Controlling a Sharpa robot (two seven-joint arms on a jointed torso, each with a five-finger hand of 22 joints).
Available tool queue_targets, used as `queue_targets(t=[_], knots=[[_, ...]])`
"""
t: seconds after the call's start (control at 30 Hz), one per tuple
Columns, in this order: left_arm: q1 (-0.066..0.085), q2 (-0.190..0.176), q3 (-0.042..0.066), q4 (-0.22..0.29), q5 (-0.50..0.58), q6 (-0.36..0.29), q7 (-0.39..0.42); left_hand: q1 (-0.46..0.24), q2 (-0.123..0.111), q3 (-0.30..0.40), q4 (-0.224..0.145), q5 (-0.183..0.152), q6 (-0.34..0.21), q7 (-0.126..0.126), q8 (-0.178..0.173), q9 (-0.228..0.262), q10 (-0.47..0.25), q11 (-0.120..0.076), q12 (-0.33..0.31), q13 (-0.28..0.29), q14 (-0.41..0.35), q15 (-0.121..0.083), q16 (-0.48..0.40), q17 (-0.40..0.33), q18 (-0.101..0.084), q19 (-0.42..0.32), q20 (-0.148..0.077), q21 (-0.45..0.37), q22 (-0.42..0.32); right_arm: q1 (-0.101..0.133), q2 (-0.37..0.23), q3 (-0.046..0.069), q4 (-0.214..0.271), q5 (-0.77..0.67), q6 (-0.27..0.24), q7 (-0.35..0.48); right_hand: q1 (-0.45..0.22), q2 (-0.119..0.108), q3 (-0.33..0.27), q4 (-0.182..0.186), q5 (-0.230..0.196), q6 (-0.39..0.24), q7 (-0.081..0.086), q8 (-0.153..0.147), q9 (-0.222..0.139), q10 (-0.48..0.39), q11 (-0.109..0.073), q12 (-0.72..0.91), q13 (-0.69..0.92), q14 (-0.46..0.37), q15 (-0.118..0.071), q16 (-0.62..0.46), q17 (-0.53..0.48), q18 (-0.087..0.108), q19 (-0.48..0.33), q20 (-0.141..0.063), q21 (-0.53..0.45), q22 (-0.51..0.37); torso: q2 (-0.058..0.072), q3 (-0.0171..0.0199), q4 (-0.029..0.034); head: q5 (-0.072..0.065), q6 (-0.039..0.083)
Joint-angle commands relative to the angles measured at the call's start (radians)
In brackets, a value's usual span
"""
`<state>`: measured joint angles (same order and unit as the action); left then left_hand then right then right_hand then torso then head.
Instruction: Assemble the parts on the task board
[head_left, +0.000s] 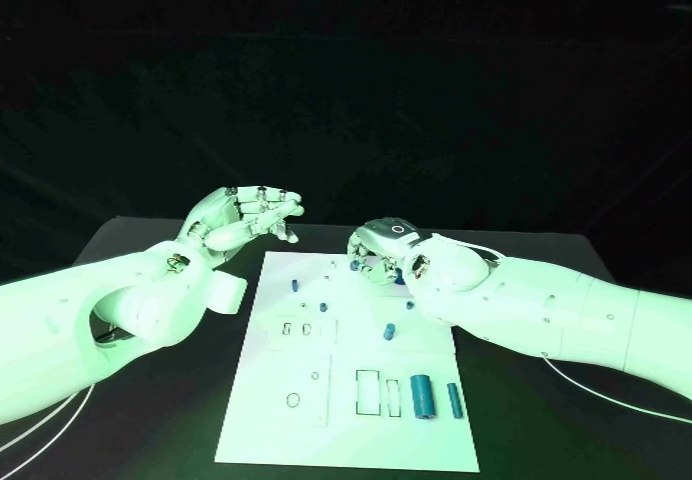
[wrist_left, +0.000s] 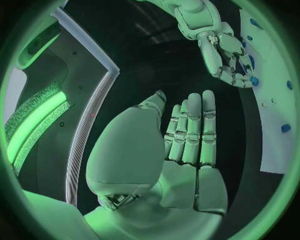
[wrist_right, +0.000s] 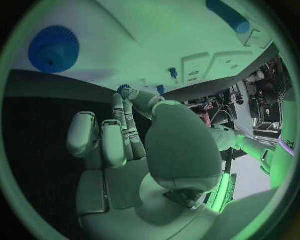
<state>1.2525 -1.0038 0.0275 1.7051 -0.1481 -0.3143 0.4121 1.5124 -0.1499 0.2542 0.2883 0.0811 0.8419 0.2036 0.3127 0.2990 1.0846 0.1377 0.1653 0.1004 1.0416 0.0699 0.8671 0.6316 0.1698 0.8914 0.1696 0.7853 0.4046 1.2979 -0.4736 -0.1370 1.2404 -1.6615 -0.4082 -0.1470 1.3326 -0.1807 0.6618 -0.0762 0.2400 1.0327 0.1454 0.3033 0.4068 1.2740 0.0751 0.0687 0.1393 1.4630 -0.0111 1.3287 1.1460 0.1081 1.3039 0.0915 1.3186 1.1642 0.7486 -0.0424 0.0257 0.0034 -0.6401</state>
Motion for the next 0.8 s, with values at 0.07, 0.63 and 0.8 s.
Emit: queue_targets(t=[0.07,0.63,0.8], knots=[[0.006,0.006,0.001,-0.005,-0.001,0.015,0.012,-0.009,0.001,0.007,-0.002,-0.007,-0.007,0.001,-0.003,0.002,-0.005,0.002,-0.005,0.002,-0.009,0.001,0.004,0.0,0.01,-0.01,0.0,0.005,0.002,-0.002,0.022,0.0,-0.02,-0.014,-0.048,-0.006,-0.012,0.002,-0.001,0.003,-0.004,-0.007,-0.001,0.002,0.002,-0.003,-0.003,-0.003,-0.004,0.032,0.003,0.004,0.002,-0.018,0.001,0.006,0.004,0.002,0.003,-0.0008,0.0061,0.001,0.003],[0.019,0.017,0.001,-0.015,-0.001,0.018,0.011,-0.01,0.0,0.007,-0.001,-0.007,-0.008,0.001,-0.004,0.002,-0.006,0.002,-0.005,0.002,-0.01,0.002,0.004,0.0,0.01,-0.012,0.0,0.005,0.002,-0.011,0.087,0.0,-0.092,-0.014,-0.07,-0.01,-0.014,0.001,-0.001,0.004,-0.007,-0.009,-0.001,0.001,0.003,-0.006,-0.002,-0.004,-0.004,0.033,0.004,0.007,0.005,-0.018,0.0,0.006,0.003,0.001,0.014,-0.007,0.0205,-0.003,0.011],[0.021,0.019,0.001,-0.015,-0.001,0.02,0.011,-0.01,0.0,0.007,-0.001,-0.007,-0.008,0.001,-0.004,0.002,-0.006,0.002,-0.005,0.002,-0.01,0.002,0.004,0.0,0.01,-0.012,0.0,0.005,0.002,-0.016,0.099,0.0,-0.11,-0.014,-0.066,-0.013,-0.015,0.0,-0.001,0.004,-0.007,-0.011,0.0,0.0,0.004,-0.008,-0.002,-0.004,-0.004,0.034,0.004,0.009,0.009,-0.018,0.001,0.007,0.005,0.004,0.016,-0.0066,0.0227,0.0,0.01]])
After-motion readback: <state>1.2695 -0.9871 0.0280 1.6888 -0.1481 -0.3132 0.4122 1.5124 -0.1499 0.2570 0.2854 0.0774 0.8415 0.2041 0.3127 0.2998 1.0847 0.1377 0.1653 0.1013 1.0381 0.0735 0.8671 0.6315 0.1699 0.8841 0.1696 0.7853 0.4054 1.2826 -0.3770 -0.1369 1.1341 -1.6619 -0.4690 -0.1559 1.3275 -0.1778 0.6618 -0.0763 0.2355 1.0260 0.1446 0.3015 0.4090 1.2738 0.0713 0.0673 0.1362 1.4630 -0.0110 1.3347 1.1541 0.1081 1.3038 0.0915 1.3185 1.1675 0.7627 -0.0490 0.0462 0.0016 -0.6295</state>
